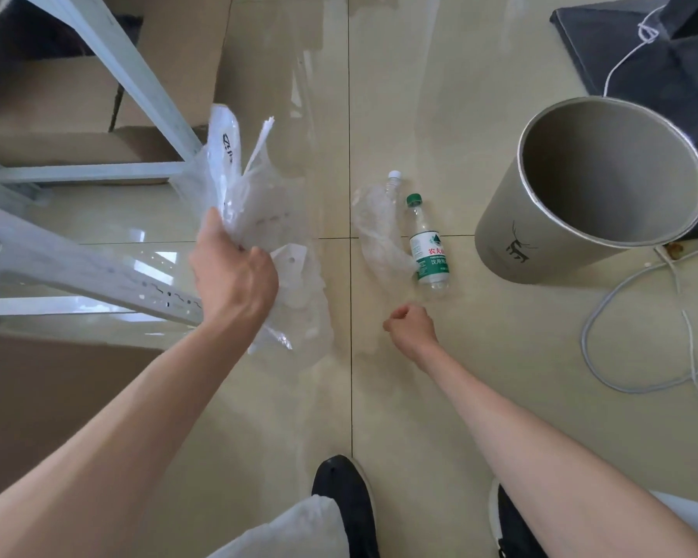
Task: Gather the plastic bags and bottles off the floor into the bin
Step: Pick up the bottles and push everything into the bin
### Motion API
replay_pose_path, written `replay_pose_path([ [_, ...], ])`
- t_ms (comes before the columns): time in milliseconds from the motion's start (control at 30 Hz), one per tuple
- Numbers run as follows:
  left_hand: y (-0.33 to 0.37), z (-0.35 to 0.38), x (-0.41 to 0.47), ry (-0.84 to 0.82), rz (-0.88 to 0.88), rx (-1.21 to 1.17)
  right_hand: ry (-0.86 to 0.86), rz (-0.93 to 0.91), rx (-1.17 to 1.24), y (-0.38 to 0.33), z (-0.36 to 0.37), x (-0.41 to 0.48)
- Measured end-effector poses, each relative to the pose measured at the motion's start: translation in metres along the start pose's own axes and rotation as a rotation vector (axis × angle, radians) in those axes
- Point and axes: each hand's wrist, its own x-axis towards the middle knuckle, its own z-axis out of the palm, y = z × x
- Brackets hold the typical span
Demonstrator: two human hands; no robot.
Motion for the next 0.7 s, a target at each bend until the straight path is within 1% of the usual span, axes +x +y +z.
replay_pose_path([
  [67,0.006,-0.006,0.007,0.034,-0.025,-0.014,-0.071,-0.195,-0.24,-0.004,0.021,0.005],
  [100,0.009,-0.01,0.011,0.047,-0.041,-0.017,-0.121,-0.304,-0.32,-0.007,0.036,0.007],
  [167,0.018,-0.02,0.017,0.064,-0.068,-0.018,-0.289,-0.481,-0.437,-0.014,0.068,0.009],
  [200,0.021,-0.023,0.019,0.071,-0.069,-0.021,-0.393,-0.5,-0.5,-0.01,0.086,0.012],
  [233,0.024,-0.025,0.02,0.075,-0.067,-0.026,-0.471,-0.477,-0.548,-0.004,0.101,0.017],
  [267,0.026,-0.027,0.021,0.075,-0.062,-0.034,-0.502,-0.373,-0.54,0.006,0.113,0.021],
  [300,0.026,-0.027,0.022,0.07,-0.058,-0.041,-0.491,-0.251,-0.493,0.014,0.12,0.022],
  [333,0.025,-0.027,0.022,0.068,-0.055,-0.046,-0.467,-0.197,-0.426,0.019,0.123,0.023],
  [367,0.023,-0.026,0.023,0.065,-0.053,-0.047,-0.429,-0.215,-0.34,0.019,0.124,0.024],
  [400,0.021,-0.025,0.022,0.061,-0.053,-0.04,-0.332,-0.263,-0.252,0.015,0.121,0.025],
  [467,0.016,-0.021,0.02,0.039,-0.046,-0.016,0.049,-0.284,-0.135,-0.002,0.1,0.022],
  [500,0.014,-0.02,0.019,0.022,-0.042,-0.004,0.238,-0.293,-0.124,-0.01,0.086,0.022],
  [533,0.014,-0.018,0.017,0.004,-0.039,0.009,0.379,-0.319,-0.146,-0.018,0.071,0.024],
  [567,0.013,-0.017,0.015,-0.013,-0.037,0.017,0.462,-0.337,-0.175,-0.025,0.055,0.027],
  [600,0.013,-0.017,0.015,-0.026,-0.032,0.021,0.506,-0.339,-0.189,-0.03,0.043,0.031],
  [633,0.012,-0.016,0.015,-0.04,-0.023,0.021,0.529,-0.313,-0.191,-0.035,0.033,0.039],
  [700,0.012,-0.016,0.014,-0.058,-0.004,0.016,0.523,-0.191,-0.185,-0.047,0.019,0.054],
])
